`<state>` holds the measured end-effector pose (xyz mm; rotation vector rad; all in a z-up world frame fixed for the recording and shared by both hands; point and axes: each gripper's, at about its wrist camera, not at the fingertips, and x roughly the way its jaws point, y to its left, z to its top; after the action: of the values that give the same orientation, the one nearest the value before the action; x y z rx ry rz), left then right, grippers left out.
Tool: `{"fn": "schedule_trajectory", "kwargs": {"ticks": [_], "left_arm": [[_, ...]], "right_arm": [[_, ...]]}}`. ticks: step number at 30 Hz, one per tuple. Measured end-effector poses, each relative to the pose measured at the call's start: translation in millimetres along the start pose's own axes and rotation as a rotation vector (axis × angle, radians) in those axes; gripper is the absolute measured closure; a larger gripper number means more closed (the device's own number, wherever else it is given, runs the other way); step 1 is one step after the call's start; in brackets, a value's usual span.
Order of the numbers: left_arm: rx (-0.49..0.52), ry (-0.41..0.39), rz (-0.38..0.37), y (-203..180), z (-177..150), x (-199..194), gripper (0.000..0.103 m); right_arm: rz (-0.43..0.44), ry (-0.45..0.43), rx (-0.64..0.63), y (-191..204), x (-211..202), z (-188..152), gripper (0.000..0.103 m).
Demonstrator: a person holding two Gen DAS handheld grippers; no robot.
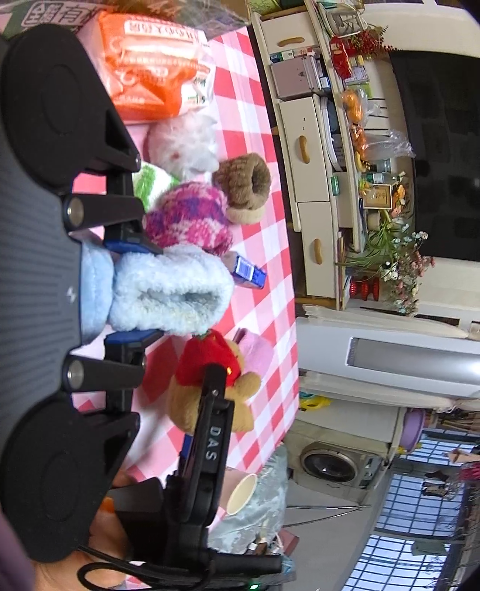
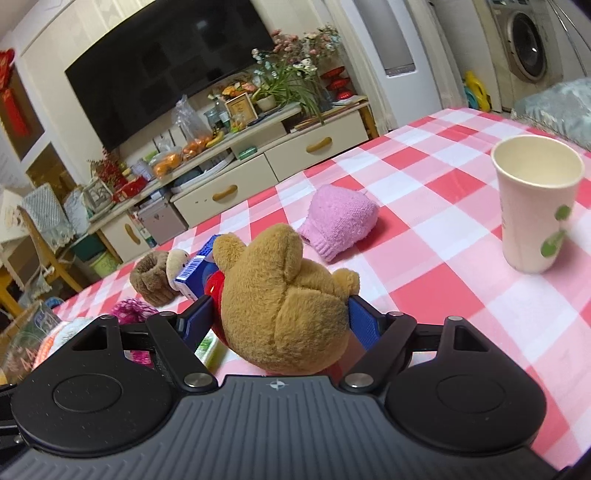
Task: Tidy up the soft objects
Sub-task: 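Lift and carry the slipper and teddy bear toward the cardboard box with both tools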
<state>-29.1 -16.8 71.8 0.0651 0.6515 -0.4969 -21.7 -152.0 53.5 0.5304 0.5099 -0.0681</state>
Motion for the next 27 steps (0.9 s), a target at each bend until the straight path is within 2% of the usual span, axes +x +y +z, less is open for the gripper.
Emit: {"fn": "schedule_trajectory", "kwargs": {"ticks": [15, 27], "left_arm": [[-0.066, -0.08, -0.006, 34.4, 5.1, -36.2, 0.066], [-0.146, -0.166, 0.035, 73.6, 7.7, -72.6, 0.066]], "right_arm": [[0.038, -0.023, -0.001, 17.7, -24.9, -7.9, 0.006], [0.13, -0.058, -0.1, 59.5, -34.3, -5.5, 0.006]]}}
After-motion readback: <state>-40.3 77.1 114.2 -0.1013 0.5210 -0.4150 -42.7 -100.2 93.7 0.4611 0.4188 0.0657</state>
